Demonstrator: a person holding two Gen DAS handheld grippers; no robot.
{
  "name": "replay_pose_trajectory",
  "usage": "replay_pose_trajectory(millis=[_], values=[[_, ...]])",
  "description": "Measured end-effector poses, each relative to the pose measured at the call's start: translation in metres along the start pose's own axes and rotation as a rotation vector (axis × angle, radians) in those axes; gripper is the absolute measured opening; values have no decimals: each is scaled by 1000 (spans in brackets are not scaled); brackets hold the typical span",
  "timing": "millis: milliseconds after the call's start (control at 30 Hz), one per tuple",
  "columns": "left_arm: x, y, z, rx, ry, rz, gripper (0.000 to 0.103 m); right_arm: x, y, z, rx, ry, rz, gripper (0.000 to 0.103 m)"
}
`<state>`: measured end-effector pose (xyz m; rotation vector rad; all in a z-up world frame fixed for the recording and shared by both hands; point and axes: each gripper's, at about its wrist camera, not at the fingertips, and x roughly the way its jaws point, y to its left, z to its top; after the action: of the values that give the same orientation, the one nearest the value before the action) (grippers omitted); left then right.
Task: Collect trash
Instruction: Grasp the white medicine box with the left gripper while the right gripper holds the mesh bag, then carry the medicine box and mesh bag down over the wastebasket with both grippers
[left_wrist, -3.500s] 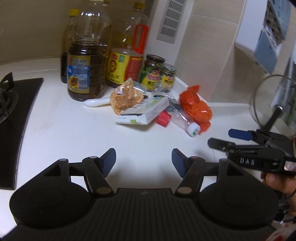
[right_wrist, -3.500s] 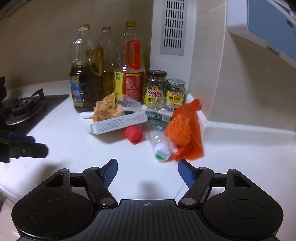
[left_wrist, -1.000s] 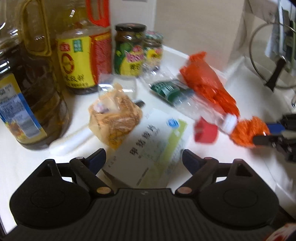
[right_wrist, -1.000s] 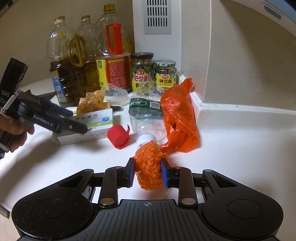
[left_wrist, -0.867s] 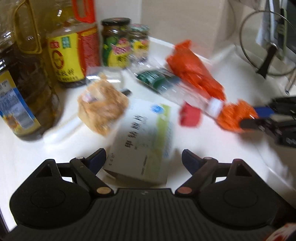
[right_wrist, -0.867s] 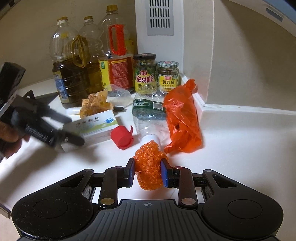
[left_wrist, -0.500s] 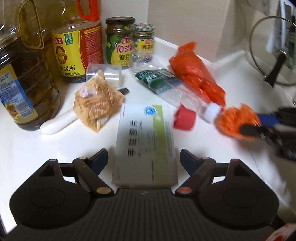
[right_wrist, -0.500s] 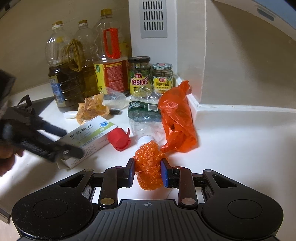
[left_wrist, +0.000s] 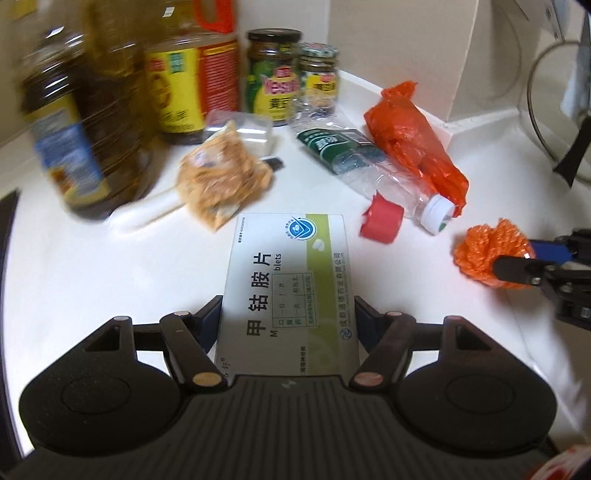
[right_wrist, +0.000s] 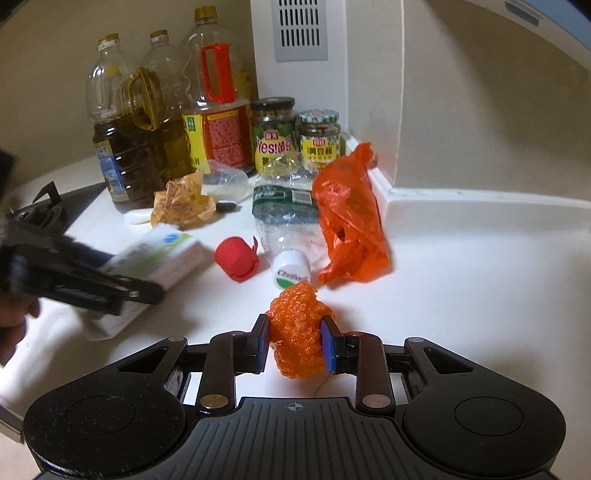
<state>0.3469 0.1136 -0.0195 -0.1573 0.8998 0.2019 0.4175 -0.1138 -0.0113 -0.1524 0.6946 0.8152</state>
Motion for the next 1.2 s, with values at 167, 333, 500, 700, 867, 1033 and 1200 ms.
replay_pose_trajectory(millis=[167, 333, 500, 700, 867, 1033, 1200], values=[[-30, -8, -19, -60, -13, 13, 69, -7, 2, -7, -5, 7, 21, 29], [-52, -21, -32, -85, -14, 32, 69, -12, 1, -14, -22, 5, 53, 29], [-66, -36, -45, -90, -12, 42, 69, -21, -4, -20, -30, 2, 71, 29], [-86, -52, -60, -74, -26, -1, 69, -39, 0, -31, -20, -3, 55, 29], [-100, -60, -79, -31, -21, -85, 69, -66, 16, -45, 5, -19, 21, 29], [-114, -67, -111, 34, 9, -168, 69, -96, 40, -76, 31, -19, -18, 29], [-118, -69, -151, 59, 61, -240, 69, -113, 69, -117, 15, 33, -58, 29]])
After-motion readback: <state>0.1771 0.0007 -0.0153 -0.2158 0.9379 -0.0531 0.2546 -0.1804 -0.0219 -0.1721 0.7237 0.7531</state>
